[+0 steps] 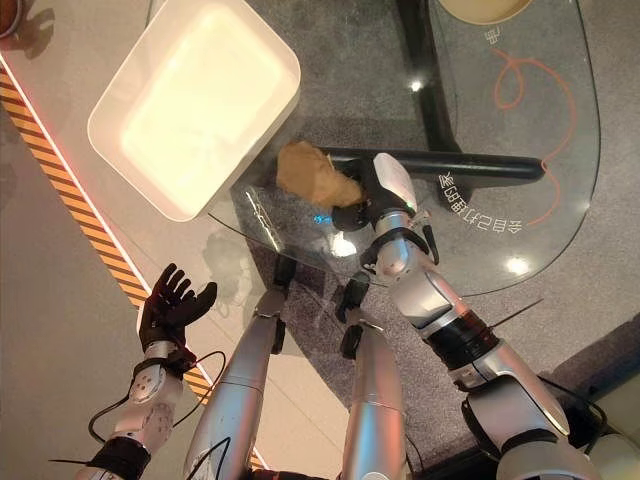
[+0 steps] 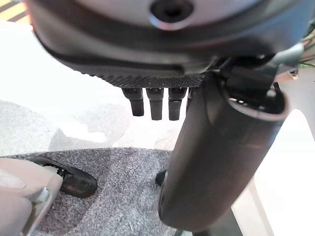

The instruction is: Wipe the table with a cloth and put it in the basket.

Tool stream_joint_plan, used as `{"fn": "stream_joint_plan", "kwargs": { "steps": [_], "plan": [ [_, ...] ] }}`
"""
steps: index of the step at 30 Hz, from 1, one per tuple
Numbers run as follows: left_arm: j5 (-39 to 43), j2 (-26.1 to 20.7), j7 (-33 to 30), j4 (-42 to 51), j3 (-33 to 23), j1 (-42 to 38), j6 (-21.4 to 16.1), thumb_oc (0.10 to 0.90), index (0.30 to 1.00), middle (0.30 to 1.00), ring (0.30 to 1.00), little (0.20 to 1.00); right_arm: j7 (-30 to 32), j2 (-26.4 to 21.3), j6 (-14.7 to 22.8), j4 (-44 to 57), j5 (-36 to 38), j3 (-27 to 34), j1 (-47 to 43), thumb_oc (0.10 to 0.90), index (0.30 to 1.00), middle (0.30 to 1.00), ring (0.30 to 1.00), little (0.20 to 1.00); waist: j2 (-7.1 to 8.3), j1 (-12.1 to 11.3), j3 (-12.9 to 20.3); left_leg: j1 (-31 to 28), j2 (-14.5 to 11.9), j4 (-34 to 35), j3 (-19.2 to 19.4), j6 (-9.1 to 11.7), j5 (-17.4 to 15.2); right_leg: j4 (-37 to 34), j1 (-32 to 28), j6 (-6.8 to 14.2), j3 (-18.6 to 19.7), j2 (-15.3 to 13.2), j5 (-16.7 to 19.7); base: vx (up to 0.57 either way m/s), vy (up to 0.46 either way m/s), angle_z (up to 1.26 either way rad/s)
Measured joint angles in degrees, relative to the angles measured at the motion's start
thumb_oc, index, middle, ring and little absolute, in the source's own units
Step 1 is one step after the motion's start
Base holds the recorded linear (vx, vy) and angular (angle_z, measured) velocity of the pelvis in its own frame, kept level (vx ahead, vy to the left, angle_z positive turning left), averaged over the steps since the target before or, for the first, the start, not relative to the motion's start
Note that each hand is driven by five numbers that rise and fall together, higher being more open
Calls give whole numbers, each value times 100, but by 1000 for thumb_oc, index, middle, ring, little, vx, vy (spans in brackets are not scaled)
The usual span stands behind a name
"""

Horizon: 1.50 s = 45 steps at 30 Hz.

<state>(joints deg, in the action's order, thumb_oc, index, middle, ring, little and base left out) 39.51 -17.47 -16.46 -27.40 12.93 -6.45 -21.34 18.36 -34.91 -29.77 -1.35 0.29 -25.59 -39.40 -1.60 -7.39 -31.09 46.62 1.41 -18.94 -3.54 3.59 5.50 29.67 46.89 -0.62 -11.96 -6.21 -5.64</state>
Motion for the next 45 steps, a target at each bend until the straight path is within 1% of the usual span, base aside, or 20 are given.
{"fn": "stream_joint_plan", "kwargs": {
  "steps": [2, 6, 7, 9, 11, 12, 14, 16, 18, 22, 26, 29, 32, 36, 42, 45],
  "plan": [
    [0, -11, 14, 66, 48, 0, 5, 800, 900, 900, 900, 900, 210, 1, 221, 117, 210, 166, 204, 100, 300, 300, 300, 200, 2, 28, -2, -50, -1, 2, 8, -11, -4, 0, -55, 11, 9, 6, 13, 0, 0, 0],
    [2, -96, 105, 112, 222, 11, 17, 800, 900, 900, 900, 900, 319, -2, 489, 351, 563, 269, 428, 100, 300, 300, 300, 200, 6, 94, -4, -152, -1, 1, 71, -54, -34, -4, -133, 18, 73, 9, 14, -3, 17, -6],
    [11, -99, 148, 116, 228, 24, 19, 800, 900, 900, 900, 900, 322, -2, 681, 488, 886, 284, 503, 100, 300, 300, 300, 200, 7, 146, -4, -197, -2, -1, 134, -73, -47, -4, -149, 32, 137, 12, 23, -3, 21, -14],
    [21, -111, 226, 117, 212, 24, 19, 800, 900, 900, 900, 900, 316, 26, 1003, 662, 1227, 291, 665, 100, 300, 300, 300, 200, 7, 212, -4, -236, 6, -1, 155, -84, -55, -7, -185, 42, 170, 12, 27, -1, 17, -8],
    [50, -110, 305, 124, 217, 25, 19, 800, 900, 900, 900, 900, 261, 77, 1240, 741, 1509, 292, 774, 100, 300, 300, 300, 200, 7, 268, -4, -281, 4, -1, 155, -86, -60, -16, -235, 46, 166, 12, 24, 0, 0, 0],
    [235, -112, 488, 139, 224, 26, 20, 800, 900, 900, 900, 900, 190, 96, 1444, 766, 1706, 293, 846, 100, 300, 300, 300, 200, 7, 282, -4, -308, 4, 0, 159, -88, -62, -19, -258, 46, 169, 12, 24, 0, 0, 0],
    [546, -113, 758, 203, 244, 29, 23, 800, 900, 900, 900, 900, 36, 99, 1709, 775, 1951, 294, 932, 100, 300, 300, 300, 200, 7, 288, -4, -334, 5, 0, 172, -102, -72, -17, -277, 46, 185, 12, 24, 0, 0, 0],
    [1027, -125, 1079, 489, 299, 39, 55, 800, 900, 900, 900, 900, -214, 100, 1968, 818, 2186, 294, 1023, 100, 300, 300, 300, 200, 7, 296, -5, -344, 5, -1, 190, -113, -83, -16, -277, 48, 206, 12, 23, -3, 2, -2],
    [1323, -223, 1225, 944, 436, 36, 132, 800, 900, 900, 900, 900, -423, 97, 2123, 882, 2278, 293, 1108, 100, 300, 300, 300, 200, 10, 304, -6, -347, 5, -4, 195, -99, -95, -16, -277, 56, 213, 12, 17, 0, 0, 0],
    [1591, -317, 1610, 1790, 528, -6, 134, 800, 900, 900, 900, 900, -902, 98, 2382, 952, 2294, 277, 1177, 100, 300, 300, 300, 200, 11, 344, -7, -360, 2, -11, 243, -135, -93, 6, -276, 94, 264, 15, 12, -4, -6, -4],
    [1978, -362, 1901, 2185, 557, -112, 128, 800, 900, 900, 900, 900, -1151, 96, 2537, 963, 2281, 276, 1188, 100, 300, 300, 300, 200, 12, 440, -7, -359, 7, -12, 266, -160, -110, -7, -275, 81, 283, 13, 29, -4, -5, -1],
    [2295, -358, 2152, 2330, 590, -179, 139, 800, 900, 900, 900, 900, -1191, 95, 2565, 963, 2229, 277, 1206, 100, 300, 300, 300, 200, 12, 458, -7, -360, 2, -12, 290, -163, -114, -18, -268, 84, 303, 15, 27, -5, -6, -2],
    [2902, -313, 2531, 2647, 619, -208, 242, 800, 900, 900, 900, 900, -1194, 99, 2613, 963, 2210, 279, 1311, 100, 300, 300, 300, 200, 14, 457, -8, -353, -2, 1, 298, -165, -121, -52, -266, 86, 307, 21, 26, 0, 0, 0],
    [3404, -264, 2914, 2963, 620, -224, 307, 800, 900, 900, 900, 900, -1215, 102, 2617, 963, 2098, 278, 1442, 100, 300, 300, 300, 200, 21, 473, -12, -345, -3, 18, 314, -174, -127, -100, -267, 102, 320, 26, 33, 0, 0, 0],
    [3410, -262, 2930, 3084, 619, -260, 426, 800, 900, 900, 900, 900, -1443, 113, 2617, 964, 1947, 276, 1459, 100, 300, 300, 300, 200, 35, 559, -20, -337, 4, 32, 317, -184, -138, -123, -266, 122, 322, 22, 21, 0, 0, 0],
    [3411, -263, 2929, 3084, 617, -260, 431, 800, 900, 900, 900, 900, -1508, 104, 2617, 964, 1755, 273, 1456, 100, 300, 300, 300, 200, 37, 598, -21, -340, 4, 68, 317, -183, -138, -143, -261, 122, 320, 21, 21, 0, 0, 0]
  ]
}}
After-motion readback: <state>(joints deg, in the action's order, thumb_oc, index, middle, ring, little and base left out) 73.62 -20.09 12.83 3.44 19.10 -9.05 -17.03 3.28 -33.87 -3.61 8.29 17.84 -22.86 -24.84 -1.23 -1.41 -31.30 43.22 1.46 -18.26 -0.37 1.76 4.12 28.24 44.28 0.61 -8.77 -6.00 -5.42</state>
